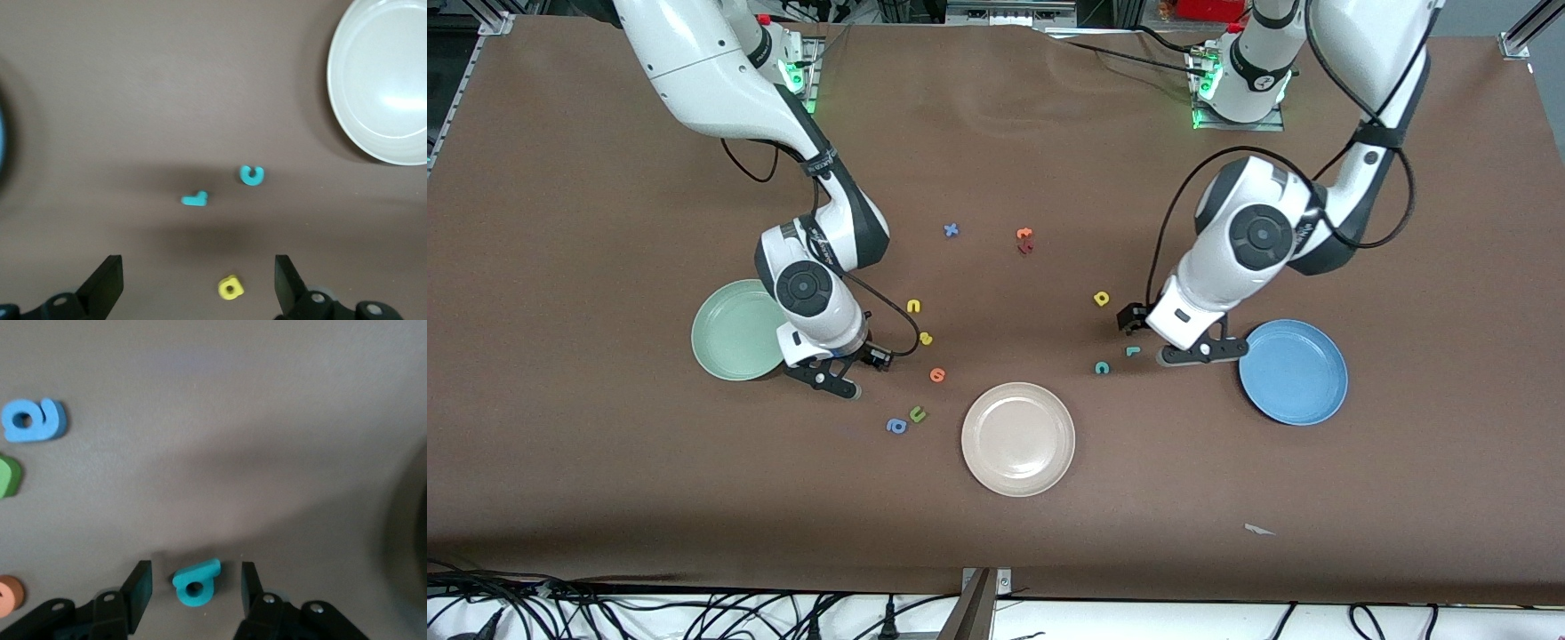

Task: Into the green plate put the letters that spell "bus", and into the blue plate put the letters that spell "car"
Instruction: 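Place the teal letter on the green plate while the left gripper grasps yellow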

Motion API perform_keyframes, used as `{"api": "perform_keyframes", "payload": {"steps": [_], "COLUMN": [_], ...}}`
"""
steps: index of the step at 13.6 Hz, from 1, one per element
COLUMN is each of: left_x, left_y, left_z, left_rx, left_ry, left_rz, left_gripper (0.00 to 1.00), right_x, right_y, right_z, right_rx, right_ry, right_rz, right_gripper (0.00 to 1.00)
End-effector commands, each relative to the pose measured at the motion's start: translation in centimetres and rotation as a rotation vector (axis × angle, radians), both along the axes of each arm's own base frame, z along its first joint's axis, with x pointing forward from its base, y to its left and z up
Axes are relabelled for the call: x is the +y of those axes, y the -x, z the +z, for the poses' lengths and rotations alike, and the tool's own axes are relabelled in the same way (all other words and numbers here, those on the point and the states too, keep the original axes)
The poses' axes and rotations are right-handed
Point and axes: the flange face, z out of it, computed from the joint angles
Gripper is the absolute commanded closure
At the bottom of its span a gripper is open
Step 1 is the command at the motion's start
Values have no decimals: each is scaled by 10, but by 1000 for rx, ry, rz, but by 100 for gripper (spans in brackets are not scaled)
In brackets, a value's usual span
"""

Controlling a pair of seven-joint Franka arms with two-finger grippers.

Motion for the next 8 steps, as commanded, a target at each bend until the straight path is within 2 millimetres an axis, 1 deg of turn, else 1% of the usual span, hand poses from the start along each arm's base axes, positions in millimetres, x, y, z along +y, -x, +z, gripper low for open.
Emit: {"api": "perform_keyframes", "payload": {"steps": [1, 3, 5, 7, 8], "left_x": [-18, -27, -32, -39, -41], "left_y": [33, 48, 55, 62, 65], "left_z": [-32, -47, -71, -100, -119], "left_rx": [-33, -10, 1, 8, 16], "left_ry": [19, 8, -29, -72, -79], "left_rz": [21, 8, -16, -23, -40], "left_gripper": [0, 0, 0, 0, 0], "right_x": [12, 11, 5, 3, 2], "right_y": [6, 4, 2, 2, 3], "right_z": [-4, -3, -5, -10, -17], "right_rx": [2, -12, -10, -4, 0], "right_ry": [11, 15, 22, 28, 30], "right_rz": [-10, -1, 2, 2, 2], "right_gripper": [48, 50, 50, 54, 58]}}
